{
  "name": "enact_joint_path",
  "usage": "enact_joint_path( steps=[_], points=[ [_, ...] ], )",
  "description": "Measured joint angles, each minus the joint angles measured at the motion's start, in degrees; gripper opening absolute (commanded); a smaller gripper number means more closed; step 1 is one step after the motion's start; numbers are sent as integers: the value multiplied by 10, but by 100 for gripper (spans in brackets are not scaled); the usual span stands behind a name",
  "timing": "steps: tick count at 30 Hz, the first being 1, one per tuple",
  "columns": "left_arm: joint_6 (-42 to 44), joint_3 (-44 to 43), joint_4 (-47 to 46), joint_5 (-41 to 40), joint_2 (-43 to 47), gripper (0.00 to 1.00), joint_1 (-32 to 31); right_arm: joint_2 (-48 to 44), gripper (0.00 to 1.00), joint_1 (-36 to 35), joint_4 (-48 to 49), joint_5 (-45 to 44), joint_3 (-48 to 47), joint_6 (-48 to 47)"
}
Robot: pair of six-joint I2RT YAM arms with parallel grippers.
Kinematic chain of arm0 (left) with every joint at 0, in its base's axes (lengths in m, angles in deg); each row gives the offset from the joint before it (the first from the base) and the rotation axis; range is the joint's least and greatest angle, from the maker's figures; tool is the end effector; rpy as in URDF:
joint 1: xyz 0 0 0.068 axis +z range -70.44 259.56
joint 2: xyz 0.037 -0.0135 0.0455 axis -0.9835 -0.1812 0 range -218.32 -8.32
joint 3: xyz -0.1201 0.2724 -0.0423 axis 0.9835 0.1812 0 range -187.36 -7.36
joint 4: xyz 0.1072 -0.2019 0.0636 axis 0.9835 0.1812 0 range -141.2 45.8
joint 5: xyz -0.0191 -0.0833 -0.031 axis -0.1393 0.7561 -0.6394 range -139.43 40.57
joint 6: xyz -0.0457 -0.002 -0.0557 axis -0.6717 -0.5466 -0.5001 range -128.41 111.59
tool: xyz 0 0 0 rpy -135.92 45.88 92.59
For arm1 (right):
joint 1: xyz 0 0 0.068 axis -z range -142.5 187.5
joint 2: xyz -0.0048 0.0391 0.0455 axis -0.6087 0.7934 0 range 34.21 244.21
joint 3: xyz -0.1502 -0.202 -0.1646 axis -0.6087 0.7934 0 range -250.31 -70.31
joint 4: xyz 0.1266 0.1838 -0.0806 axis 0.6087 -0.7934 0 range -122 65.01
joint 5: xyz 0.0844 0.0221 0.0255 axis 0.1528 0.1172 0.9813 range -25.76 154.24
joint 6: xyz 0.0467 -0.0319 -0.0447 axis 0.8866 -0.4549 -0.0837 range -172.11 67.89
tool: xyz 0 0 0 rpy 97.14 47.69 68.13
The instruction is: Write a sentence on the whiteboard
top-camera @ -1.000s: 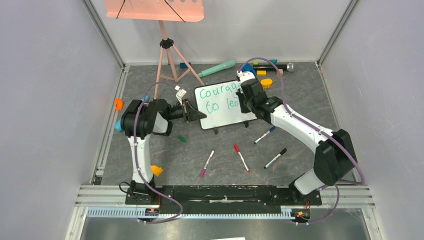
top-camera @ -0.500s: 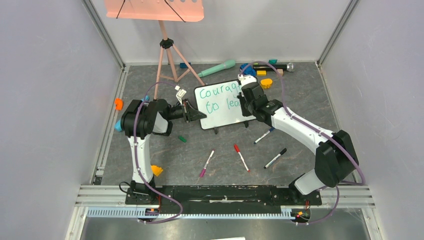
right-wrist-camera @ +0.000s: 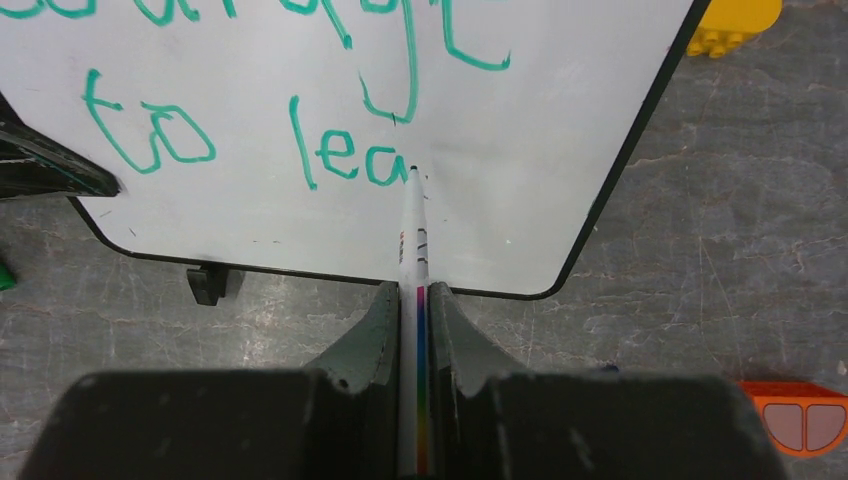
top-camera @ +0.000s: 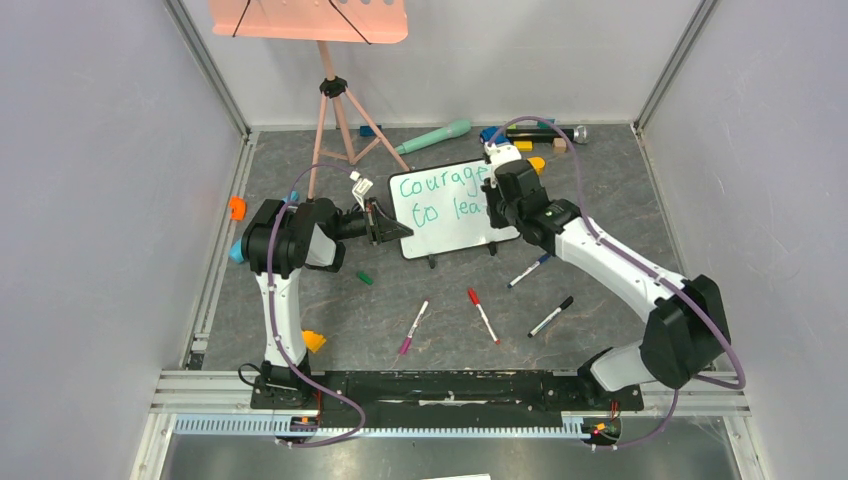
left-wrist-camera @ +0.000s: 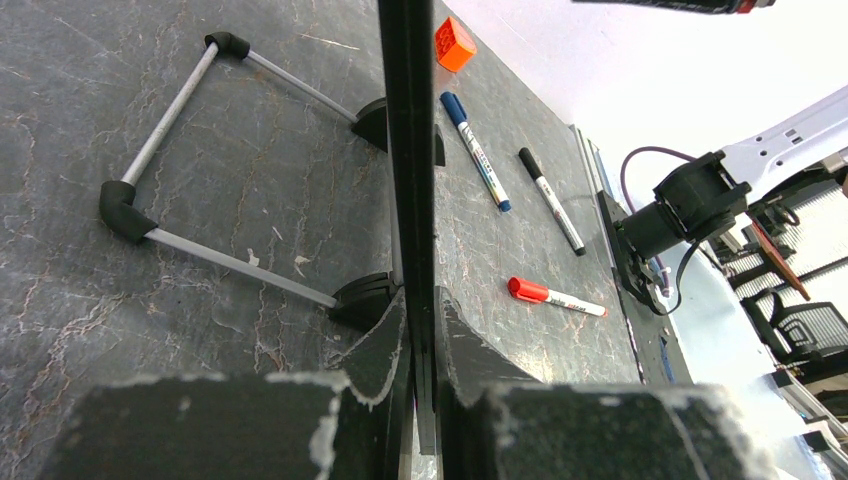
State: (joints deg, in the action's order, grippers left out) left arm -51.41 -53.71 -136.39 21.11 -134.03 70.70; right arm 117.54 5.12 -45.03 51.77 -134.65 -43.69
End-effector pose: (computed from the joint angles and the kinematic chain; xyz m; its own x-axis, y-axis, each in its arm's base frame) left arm 0.3704 -0.1145 0.1565 -0.5939 -0.1374 -0.7927 0.7836 0.1245 -0.6087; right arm 0.2733 0.1580 0.3065 -0.5818 -0.1996 -0.7885 -0.2992 0.9540 -0.0207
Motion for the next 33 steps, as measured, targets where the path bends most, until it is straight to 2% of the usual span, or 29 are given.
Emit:
enact_joint_path(
  steps=[8, 33],
  points=[
    [0, 0, 0, 0, 0, 2, 0, -29, 0, 6, 3, 0, 1, -5],
    [0, 0, 0, 0, 0, 2, 0, 13, 0, 24, 3, -5, 2, -5]
  ],
)
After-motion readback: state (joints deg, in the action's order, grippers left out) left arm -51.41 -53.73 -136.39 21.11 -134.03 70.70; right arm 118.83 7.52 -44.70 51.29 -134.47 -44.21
